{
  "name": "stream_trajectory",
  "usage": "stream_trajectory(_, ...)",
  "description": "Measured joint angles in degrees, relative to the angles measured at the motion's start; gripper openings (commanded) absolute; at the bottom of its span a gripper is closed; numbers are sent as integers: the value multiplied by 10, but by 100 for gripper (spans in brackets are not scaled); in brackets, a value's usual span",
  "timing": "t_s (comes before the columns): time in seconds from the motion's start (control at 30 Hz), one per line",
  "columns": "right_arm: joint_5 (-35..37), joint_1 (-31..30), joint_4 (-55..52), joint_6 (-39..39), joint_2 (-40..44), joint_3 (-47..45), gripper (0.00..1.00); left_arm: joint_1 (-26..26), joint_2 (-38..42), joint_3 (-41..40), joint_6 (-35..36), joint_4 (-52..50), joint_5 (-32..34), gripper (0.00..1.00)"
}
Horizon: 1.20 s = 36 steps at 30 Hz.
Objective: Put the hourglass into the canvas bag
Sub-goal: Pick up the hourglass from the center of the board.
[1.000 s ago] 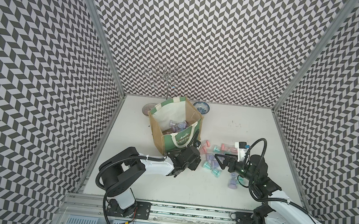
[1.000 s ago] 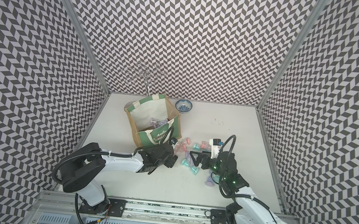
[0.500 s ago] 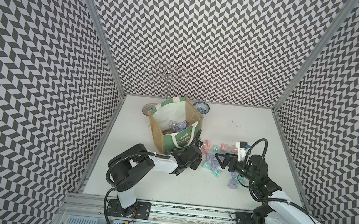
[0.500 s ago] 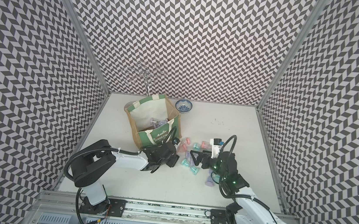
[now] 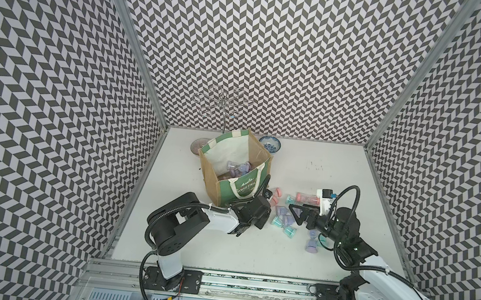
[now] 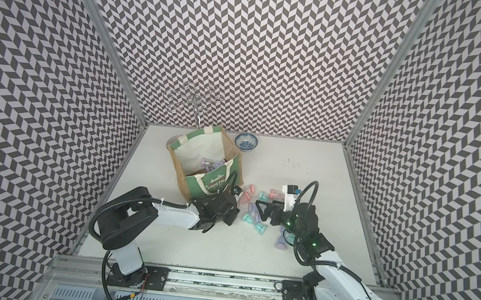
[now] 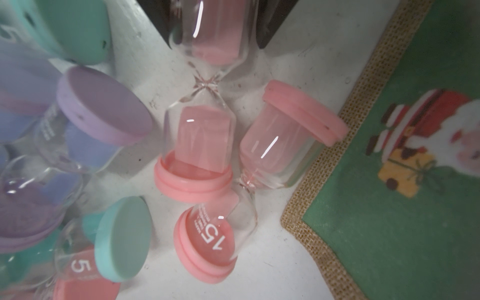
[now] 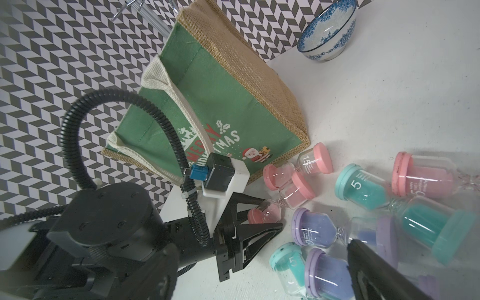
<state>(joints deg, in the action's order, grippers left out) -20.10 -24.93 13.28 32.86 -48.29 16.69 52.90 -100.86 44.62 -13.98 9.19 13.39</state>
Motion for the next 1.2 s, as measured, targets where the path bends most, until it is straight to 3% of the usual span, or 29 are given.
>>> stream_trajectory(0.73,3,1,0,10,16,-2,99,11,121,-30,-1,-18,-3,37)
stream_trajectory(1.2,-18,1,-11,12,24,29,99,15,276,-30,-9,-85,-19,35)
